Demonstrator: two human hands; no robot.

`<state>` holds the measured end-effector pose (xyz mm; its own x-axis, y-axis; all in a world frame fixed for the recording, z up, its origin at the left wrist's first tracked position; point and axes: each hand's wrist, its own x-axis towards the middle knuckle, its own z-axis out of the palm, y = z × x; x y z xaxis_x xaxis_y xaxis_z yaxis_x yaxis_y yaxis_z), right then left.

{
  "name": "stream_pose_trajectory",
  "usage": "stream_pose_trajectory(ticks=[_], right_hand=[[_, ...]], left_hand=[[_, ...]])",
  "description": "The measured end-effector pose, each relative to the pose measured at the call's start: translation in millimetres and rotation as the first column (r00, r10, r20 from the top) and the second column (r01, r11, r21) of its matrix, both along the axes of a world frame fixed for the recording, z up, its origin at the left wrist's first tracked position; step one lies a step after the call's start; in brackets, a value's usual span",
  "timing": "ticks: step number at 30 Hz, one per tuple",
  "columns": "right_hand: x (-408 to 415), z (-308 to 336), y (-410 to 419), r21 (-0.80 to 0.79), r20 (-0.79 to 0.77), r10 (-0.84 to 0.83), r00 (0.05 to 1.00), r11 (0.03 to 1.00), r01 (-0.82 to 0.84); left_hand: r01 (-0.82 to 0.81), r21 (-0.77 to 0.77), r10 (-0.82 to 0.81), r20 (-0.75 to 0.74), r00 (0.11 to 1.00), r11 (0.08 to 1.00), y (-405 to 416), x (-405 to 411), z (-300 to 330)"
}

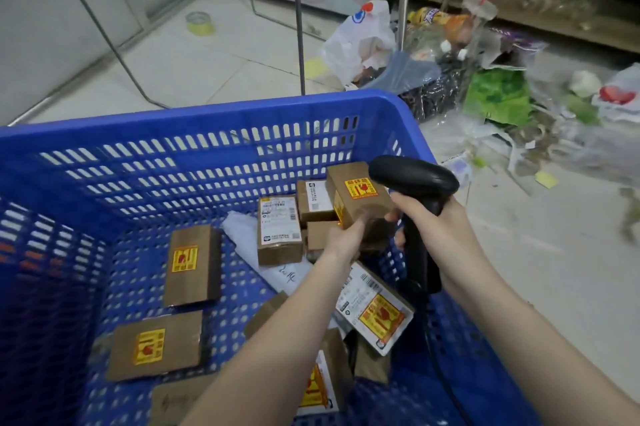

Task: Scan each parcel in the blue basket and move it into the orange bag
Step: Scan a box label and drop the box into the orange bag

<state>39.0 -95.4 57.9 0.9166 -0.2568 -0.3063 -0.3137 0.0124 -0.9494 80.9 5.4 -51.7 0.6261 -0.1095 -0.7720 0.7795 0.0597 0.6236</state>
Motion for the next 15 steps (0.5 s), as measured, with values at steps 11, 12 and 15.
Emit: stream_pose_trajectory(ticks=[11,12,15], right_hand=[[-37.7,101.7,17.6,0.084,0.092,-0.030,0.995,0.996,0.023],[-43.7,117.4,23.1,0.086,0.120,-0.023,0.992,0.996,0.012],[-61.6,165.0,39.9,0.088,0.216,-0.017,0.976,0.996,-0.002]], left_hand=[[-0.111,-0.037,0.117,0.314,0.942,0.993,63.5,-47.0,131.2],[-0.118,-0.027,0.119,0.380,0.917,0.993,72.5,-53.7,147.8],[-0.144,-0.030,0.137,0.547,0.826,0.989,99.6,-77.5,202.7]])
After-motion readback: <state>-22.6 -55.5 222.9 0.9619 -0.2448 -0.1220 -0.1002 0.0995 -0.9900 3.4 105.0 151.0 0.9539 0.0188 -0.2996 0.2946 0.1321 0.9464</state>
